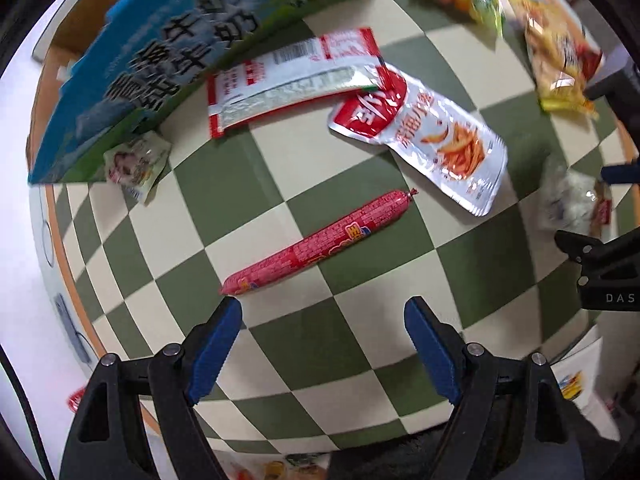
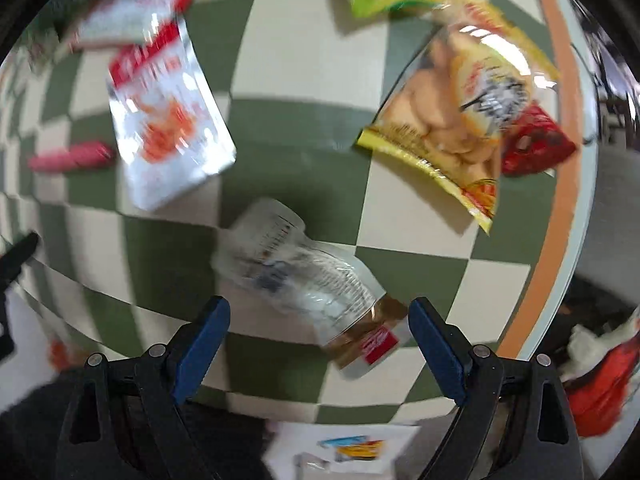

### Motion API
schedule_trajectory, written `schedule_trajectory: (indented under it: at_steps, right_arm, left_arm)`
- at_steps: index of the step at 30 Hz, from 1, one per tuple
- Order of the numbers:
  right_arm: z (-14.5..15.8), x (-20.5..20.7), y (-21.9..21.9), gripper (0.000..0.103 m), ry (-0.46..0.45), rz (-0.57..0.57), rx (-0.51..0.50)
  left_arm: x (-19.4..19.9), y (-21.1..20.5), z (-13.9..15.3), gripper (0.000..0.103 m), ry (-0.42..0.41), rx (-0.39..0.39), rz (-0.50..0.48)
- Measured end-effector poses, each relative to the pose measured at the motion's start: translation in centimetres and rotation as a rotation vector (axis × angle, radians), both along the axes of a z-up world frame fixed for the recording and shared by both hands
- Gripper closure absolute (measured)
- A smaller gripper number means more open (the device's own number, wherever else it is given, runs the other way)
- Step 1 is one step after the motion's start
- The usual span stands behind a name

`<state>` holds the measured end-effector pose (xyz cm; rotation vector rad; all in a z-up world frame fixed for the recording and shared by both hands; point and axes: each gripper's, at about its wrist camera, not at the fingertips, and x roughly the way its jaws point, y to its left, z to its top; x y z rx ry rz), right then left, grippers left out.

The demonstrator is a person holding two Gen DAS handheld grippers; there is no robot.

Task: Organize snacks
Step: 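Move both open grippers back toward the remaining snacks on the table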

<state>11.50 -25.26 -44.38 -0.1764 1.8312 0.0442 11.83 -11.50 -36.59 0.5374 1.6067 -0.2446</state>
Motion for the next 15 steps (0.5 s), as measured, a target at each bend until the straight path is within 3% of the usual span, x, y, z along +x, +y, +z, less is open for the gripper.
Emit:
schedule_trajectory:
  at_steps: [4, 8, 12, 15]
  right_arm:
    - [-2.5, -0.7, 0.3, 0.01, 0.043, 0.106, -0.02]
    - [-2.4, -0.9, -0.1, 0.018, 0.026, 0.103, 0.007]
    - [-1.3, -0.5, -0.8, 0.047, -0.009, -0.013, 0.035]
    - [-0.8, -0.5, -2.5, 0.059, -0.021, -0.186, 0.123]
  left_arm:
    - [0.0, -1.1, -0.8, 0.02, -0.024, 0.048, -0.047]
    - [0.4, -1.6, -1.0, 0.02, -0.043, 0.075, -0.08]
    - [0.9, -1.1, -0.8, 0.02, -0.044, 0.084, -0.087]
    - [1.3, -0.6, -1.0, 0.02, -0.039, 0.1, -0.11]
